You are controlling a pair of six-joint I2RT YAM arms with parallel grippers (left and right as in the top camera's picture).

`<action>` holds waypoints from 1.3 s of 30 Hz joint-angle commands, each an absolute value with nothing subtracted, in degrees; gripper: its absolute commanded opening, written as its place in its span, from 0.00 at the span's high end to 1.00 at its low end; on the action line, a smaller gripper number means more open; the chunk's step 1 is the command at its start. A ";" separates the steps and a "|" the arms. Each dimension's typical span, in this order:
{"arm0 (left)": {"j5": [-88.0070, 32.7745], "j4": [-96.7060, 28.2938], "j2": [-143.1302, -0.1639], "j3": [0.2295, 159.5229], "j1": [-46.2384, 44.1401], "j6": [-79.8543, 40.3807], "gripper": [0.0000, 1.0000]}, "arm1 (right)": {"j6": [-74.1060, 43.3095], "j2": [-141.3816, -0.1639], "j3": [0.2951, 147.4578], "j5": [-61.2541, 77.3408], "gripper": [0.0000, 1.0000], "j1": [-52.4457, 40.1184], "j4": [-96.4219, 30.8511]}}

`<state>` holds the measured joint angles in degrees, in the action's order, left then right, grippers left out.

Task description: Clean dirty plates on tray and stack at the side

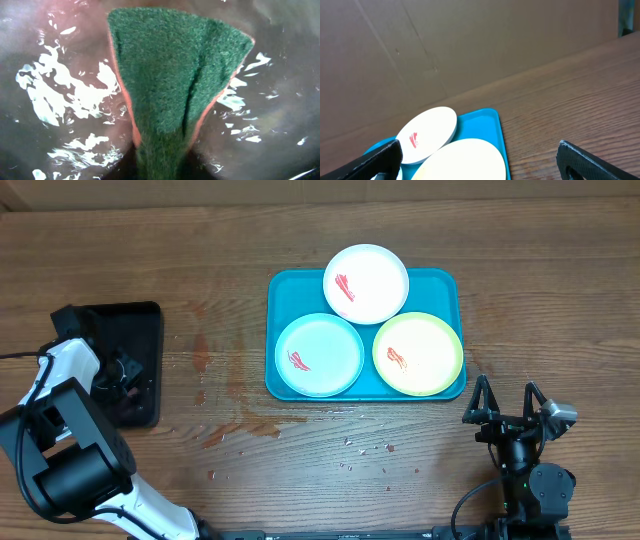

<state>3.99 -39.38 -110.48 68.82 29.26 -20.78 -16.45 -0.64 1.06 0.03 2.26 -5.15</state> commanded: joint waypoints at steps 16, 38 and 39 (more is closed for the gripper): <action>10.09 -25.78 -112.51 67.24 29.26 -20.53 0.96 | -16.47 -0.38 0.45 0.21 0.00 2.59 -4.82; 4.40 -38.57 -112.49 67.24 29.23 -20.58 0.96 | -16.47 -0.38 0.45 0.21 0.00 2.59 -4.82; 4.40 -38.76 -112.49 67.24 29.23 -20.58 0.96 | -16.47 -0.38 0.45 0.21 0.00 2.59 -4.82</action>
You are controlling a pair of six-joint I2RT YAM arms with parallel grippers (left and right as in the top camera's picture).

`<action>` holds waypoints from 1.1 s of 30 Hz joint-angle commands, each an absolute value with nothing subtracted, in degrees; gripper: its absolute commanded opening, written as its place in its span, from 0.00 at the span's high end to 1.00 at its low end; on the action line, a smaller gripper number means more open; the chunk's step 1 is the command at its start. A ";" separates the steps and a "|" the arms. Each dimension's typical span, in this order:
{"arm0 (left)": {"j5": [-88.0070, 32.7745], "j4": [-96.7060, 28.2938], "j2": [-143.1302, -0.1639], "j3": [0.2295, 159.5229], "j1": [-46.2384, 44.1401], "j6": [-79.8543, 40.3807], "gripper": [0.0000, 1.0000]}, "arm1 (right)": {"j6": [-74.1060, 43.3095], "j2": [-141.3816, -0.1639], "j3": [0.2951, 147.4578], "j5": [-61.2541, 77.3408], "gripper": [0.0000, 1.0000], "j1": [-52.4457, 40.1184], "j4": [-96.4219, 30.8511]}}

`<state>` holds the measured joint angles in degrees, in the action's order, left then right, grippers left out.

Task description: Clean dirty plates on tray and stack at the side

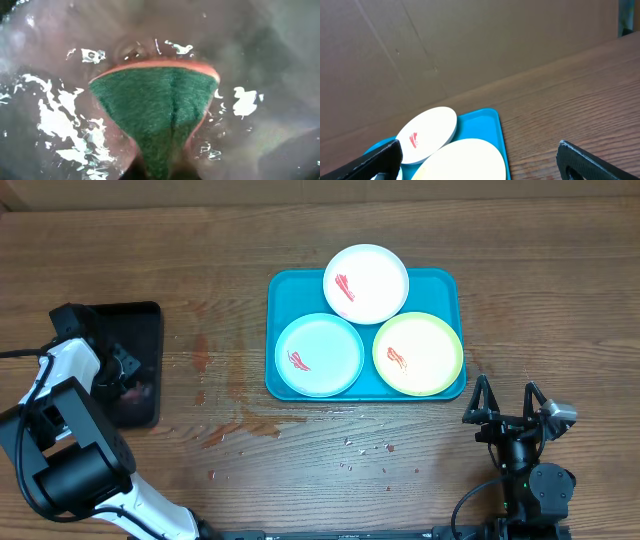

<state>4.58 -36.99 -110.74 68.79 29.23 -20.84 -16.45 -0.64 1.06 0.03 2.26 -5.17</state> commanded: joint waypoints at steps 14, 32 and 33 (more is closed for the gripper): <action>4.38 -42.04 -112.49 67.24 29.23 -20.56 0.69 | -16.47 -0.38 0.45 0.21 0.00 2.59 -4.82; 6.59 -35.83 -112.49 67.26 29.23 -18.87 0.04 | -16.47 -0.38 0.45 0.21 0.00 2.59 -4.82; 6.61 -35.70 -112.49 67.26 29.23 -18.79 0.16 | -16.47 -0.38 0.45 0.21 0.00 2.59 -4.82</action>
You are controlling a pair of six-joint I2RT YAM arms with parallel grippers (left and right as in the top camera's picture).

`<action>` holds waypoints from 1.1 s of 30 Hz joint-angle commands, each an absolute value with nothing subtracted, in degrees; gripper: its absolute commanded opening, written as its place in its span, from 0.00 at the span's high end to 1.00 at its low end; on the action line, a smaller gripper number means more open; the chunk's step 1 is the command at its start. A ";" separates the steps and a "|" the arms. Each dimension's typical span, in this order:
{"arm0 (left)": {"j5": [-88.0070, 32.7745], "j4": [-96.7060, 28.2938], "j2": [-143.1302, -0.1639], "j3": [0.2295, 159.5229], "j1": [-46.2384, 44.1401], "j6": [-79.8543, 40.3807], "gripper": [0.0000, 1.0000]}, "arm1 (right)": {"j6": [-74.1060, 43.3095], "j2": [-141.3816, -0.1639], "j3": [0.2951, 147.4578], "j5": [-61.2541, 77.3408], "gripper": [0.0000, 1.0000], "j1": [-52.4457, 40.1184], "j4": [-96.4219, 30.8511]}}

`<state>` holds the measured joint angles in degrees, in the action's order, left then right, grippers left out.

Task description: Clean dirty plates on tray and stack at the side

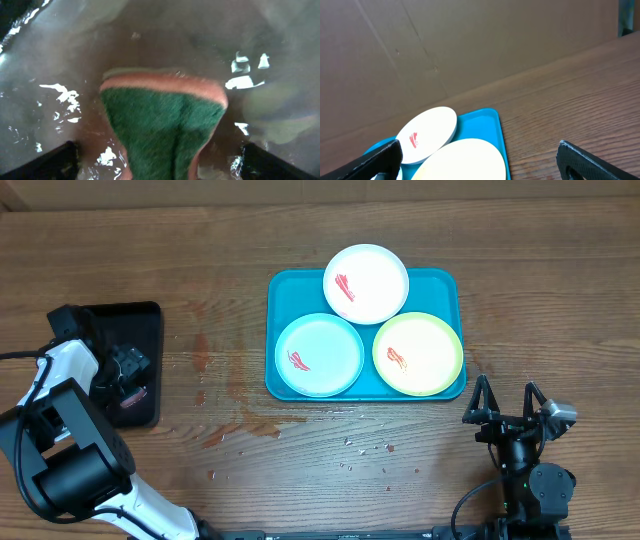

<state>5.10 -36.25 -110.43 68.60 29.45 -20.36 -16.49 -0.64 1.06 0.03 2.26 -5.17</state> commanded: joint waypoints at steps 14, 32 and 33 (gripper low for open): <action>9.39 -50.06 -109.93 81.01 29.23 -19.33 0.96 | -16.47 -0.38 0.45 0.21 0.00 2.59 -4.82; 4.89 -52.88 -109.40 81.54 28.16 -24.43 0.96 | -16.47 -0.38 0.45 0.21 0.00 2.59 -4.82; 4.89 -53.08 -110.21 81.17 28.16 -23.31 0.96 | -16.47 -0.38 0.45 0.21 0.00 2.59 -4.82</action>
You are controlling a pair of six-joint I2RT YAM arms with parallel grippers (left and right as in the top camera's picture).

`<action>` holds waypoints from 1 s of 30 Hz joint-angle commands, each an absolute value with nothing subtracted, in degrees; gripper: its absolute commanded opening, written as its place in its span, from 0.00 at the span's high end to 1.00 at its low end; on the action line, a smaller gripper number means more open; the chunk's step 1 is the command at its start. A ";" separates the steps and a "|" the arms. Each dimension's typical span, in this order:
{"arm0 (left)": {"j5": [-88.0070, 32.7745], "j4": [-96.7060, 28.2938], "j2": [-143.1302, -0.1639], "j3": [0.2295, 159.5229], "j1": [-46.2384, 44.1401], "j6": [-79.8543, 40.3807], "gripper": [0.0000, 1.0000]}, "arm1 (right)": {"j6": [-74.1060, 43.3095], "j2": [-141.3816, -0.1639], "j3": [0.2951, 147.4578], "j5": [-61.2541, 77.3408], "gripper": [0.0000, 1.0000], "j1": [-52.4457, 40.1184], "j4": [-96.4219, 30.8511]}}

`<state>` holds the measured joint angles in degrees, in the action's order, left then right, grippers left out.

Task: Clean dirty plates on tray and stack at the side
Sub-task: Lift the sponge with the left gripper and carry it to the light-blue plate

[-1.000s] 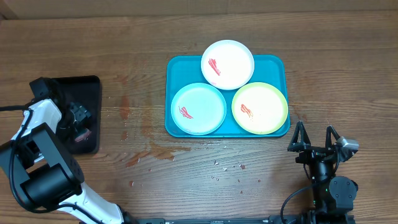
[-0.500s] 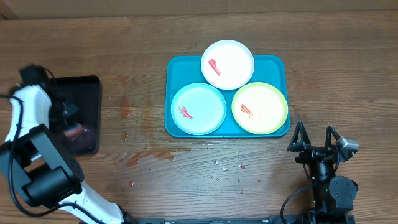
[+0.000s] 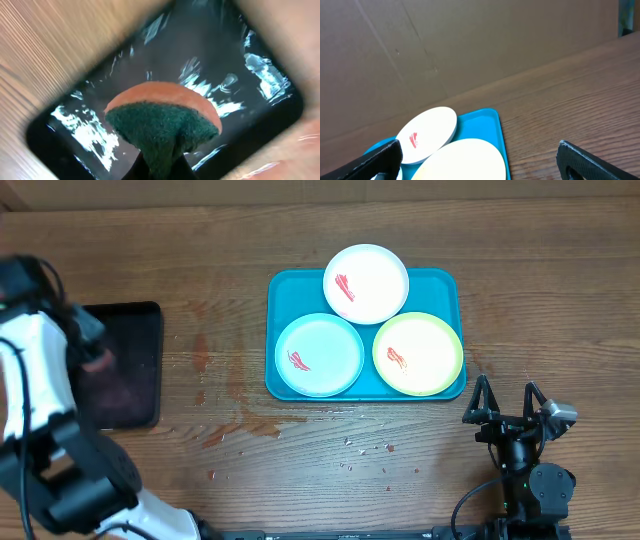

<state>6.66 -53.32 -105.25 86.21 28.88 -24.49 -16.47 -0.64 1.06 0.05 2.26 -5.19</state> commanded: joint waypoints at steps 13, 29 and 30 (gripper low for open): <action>4.27 -70.13 -107.90 103.02 29.89 -19.57 0.96 | -16.47 -0.38 0.45 0.21 0.00 2.59 -4.82; 1.26 -70.70 -107.81 102.50 29.82 -17.76 0.96 | -16.47 -0.38 0.45 0.21 0.00 2.59 -4.82; -1.74 -72.73 -107.00 105.62 29.78 -18.61 0.96 | -16.47 -0.38 0.45 0.21 0.00 2.59 -4.82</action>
<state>4.71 -68.36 -112.92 93.41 30.00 -17.82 -16.47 -0.64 1.06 0.05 2.26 -5.19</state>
